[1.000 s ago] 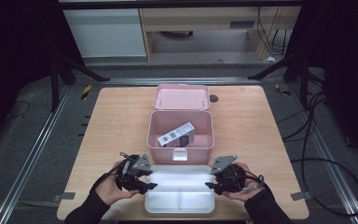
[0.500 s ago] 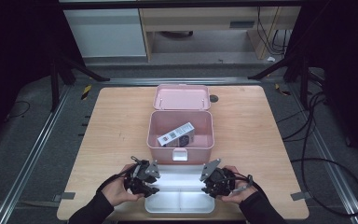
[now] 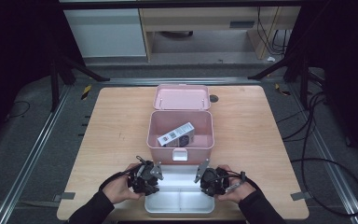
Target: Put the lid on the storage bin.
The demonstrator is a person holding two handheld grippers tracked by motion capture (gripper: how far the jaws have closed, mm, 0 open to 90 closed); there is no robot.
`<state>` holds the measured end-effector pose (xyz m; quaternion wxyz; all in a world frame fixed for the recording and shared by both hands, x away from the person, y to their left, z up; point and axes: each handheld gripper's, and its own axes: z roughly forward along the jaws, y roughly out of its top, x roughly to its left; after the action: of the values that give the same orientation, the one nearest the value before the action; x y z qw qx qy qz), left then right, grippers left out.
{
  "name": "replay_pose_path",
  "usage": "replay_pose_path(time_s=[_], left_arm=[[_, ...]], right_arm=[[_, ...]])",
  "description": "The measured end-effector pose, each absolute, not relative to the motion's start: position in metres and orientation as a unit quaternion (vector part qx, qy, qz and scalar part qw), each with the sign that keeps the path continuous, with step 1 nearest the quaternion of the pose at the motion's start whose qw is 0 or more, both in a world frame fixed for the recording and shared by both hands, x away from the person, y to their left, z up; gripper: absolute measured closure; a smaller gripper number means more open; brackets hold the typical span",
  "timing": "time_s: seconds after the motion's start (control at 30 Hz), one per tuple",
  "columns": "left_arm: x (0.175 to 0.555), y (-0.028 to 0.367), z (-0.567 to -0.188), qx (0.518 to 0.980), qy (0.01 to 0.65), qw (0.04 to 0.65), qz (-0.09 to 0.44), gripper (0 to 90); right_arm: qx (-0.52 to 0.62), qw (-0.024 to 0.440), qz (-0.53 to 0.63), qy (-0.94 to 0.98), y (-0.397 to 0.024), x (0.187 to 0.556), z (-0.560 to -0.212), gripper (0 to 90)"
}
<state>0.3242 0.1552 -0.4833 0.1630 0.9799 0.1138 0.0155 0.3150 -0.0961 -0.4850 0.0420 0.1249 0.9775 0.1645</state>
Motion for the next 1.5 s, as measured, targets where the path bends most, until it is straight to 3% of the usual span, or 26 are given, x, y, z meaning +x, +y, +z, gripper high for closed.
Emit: replay_pose_path(time_s=[0.43,0.83,1.1,1.5], left_arm=[[0.328,0.153,-0.483,0.986,0.092,0.136,0.008,83.4],[0.321,0.153,-0.464,0.989,0.073,0.129,0.009,84.6],[0.304,0.149,-0.422,0.989,0.059,0.133,0.007,85.9],[0.306,0.150,-0.346,0.985,0.042,0.159,0.043,85.7]], right_arm=[[0.112,0.024,0.134,0.984,-0.088,0.321,-0.487,84.0],[0.097,0.017,0.140,0.985,-0.088,0.313,-0.470,86.2],[0.095,0.007,0.158,0.983,-0.098,0.301,-0.439,86.0],[0.075,0.027,0.177,0.981,-0.108,0.299,-0.363,87.2]])
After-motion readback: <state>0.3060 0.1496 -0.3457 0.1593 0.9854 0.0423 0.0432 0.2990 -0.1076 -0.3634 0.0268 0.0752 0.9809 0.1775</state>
